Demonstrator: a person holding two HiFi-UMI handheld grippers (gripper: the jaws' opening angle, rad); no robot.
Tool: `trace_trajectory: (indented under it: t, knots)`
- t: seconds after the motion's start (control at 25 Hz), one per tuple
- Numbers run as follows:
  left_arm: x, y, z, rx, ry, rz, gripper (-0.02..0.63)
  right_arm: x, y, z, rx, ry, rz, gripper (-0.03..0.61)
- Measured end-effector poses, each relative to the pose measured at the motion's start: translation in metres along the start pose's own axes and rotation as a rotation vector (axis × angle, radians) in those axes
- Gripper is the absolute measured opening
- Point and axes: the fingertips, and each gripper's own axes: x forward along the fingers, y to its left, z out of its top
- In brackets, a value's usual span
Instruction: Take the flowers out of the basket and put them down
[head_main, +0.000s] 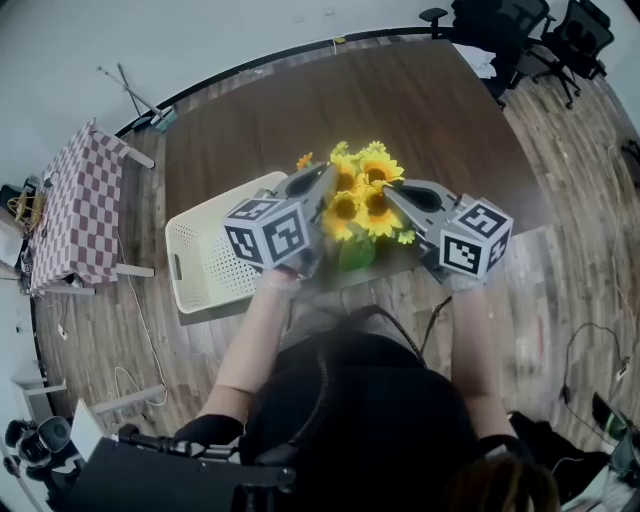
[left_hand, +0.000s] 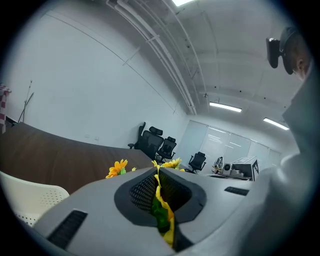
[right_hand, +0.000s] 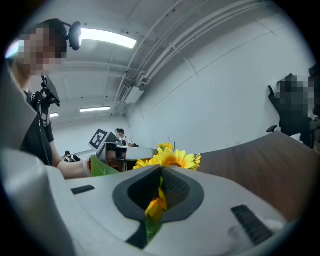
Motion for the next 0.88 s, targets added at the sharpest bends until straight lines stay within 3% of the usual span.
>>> trace_trajectory:
  t: [0.2, 0.6, 0.88]
  knots:
    - [0.009, 0.013, -0.008, -0.029, 0.031, -0.001, 0.005, 0.009, -0.008, -0.008, 0.034, 0.032, -0.032, 0.005]
    - [0.06, -0.018, -0.062, -0.038, 0.073, 0.039, 0.005, -0.042, -0.045, -0.05, 0.095, 0.062, -0.026, 0.005]
    - [0.074, -0.009, -0.087, -0.099, 0.108, 0.066, 0.005, -0.046, -0.06, -0.071, 0.155, 0.08, -0.032, 0.005]
